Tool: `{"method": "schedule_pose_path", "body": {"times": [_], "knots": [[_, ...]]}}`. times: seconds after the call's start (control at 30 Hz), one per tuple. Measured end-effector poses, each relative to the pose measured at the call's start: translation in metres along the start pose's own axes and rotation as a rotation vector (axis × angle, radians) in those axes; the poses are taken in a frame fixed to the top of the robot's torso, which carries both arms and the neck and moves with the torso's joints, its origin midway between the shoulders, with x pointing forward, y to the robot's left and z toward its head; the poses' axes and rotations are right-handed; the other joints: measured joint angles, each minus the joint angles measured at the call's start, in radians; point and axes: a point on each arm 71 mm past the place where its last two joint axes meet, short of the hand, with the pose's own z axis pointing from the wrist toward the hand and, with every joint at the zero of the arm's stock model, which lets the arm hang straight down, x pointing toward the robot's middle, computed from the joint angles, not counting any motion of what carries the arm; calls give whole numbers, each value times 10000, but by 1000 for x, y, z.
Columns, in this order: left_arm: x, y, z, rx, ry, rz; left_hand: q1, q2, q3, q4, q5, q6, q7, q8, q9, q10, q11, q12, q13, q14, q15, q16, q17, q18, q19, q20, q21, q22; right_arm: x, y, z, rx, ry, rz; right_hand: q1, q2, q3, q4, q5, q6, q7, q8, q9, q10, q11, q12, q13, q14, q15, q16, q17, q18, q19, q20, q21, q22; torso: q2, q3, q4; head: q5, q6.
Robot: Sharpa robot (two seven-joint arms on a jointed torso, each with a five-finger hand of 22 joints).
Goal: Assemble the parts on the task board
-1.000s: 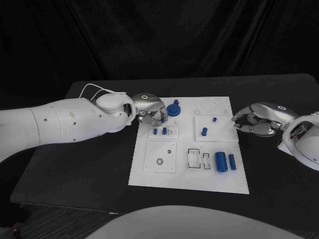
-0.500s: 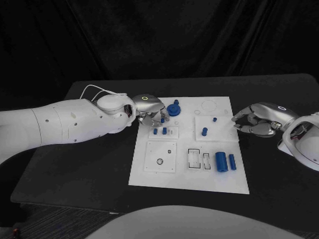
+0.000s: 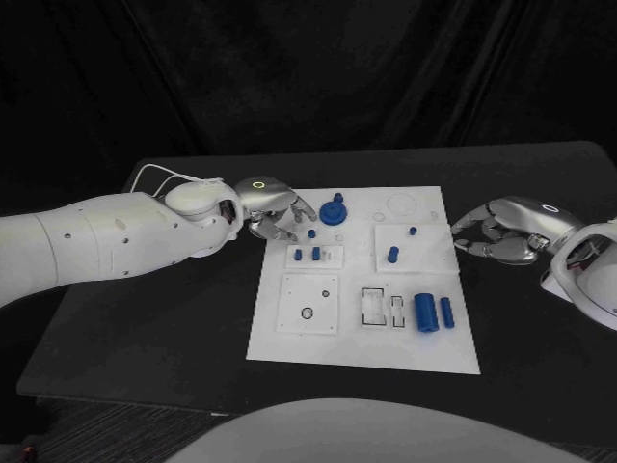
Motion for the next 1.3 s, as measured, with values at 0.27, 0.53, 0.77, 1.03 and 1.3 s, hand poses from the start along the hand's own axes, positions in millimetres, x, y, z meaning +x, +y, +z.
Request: {"method": "schedule_pose_path", "body": {"times": [0.27, 0.53, 0.77, 1.03, 1.3], "knots": [[-11, 23, -24, -458, -1467, -1186, 2, 2, -813, 725, 0, 143, 217, 58, -48, -765, 235, -69, 162, -948, 160, -938, -899, 149, -752, 93, -1156, 0, -38, 9, 1, -264, -902, -299, 1, -321, 455, 126, -517, 249, -137, 9, -39, -3161, -84, -4915, -3580, 7, -66, -1608, 0, -1, 199, -198, 151, 5, -3, -12, -7, -68, 0], [-26, 35, -43, -527, -3303, -5045, -325, -79, -2722, 803, 27, 196, 1183, 110, -120, -3133, 93, 77, 405, -6175, 1267, -5056, -2815, 610, -7978, 589, -8854, -1085, -75, 30, 12, -806, -1670, -843, 233, -810, 845, 317, -1322, 667, -126, 96, -15, -3990, 11, -9713, -7559, 0, -73, -2293, 0, 0, 204, -130, -397, 5, -2, -50, -3, -256, 0], [-32, 32, -48, -223, -4281, -9375, -1296, 153, -3802, 884, 277, -1320, 960, -23, -526, -7005, -88, -886, -812, -10515, 666, -9315, -6330, 527, -11749, 522, -11579, -3304, -79, 44, 25, -1209, -1643, -1538, 522, -1100, 1151, 337, -1405, 879, 16, 96, 17, -3572, 358, -12946, -10163, 16, 199, -2725, -118, 161, 17, 57, -979, 4, 0, -99, 38, -593, 0], [-31, 16, -43, 661, -4208, -13237, -2412, 487, -3638, 883, 118, -3996, 290, -195, -1425, -8921, -843, -1287, -1900, -11277, 493, -10369, -7676, 932, -13424, 453, -11845, -8755, -60, 48, 35, -1380, -974, -2218, 729, -1300, 1068, 50, -1404, 762, -156, -36, -26, -4803, 709, -13987, -11005, -182, 395, -3476, -846, 315, -519, 269, -2381, 3, 9, -258, 170, -1111, 0], [-26, 4, -41, 1379, -3856, -14899, -2541, 514, -3638, 883, 118, -4847, -234, -265, -1832, -9231, -1274, -1347, -2120, -11292, 143, -10369, -7690, 932, -13700, 229, -12022, -11682, -41, 50, 40, -1518, -291, -2642, 766, -1258, 677, -103, -1712, 448, 103, -414, -151, -5602, 728, -14169, -11379, -383, 310, -3659, -1134, 313, -645, 213, -2881, 2, 21, -467, 311, -1364, 0]]}}
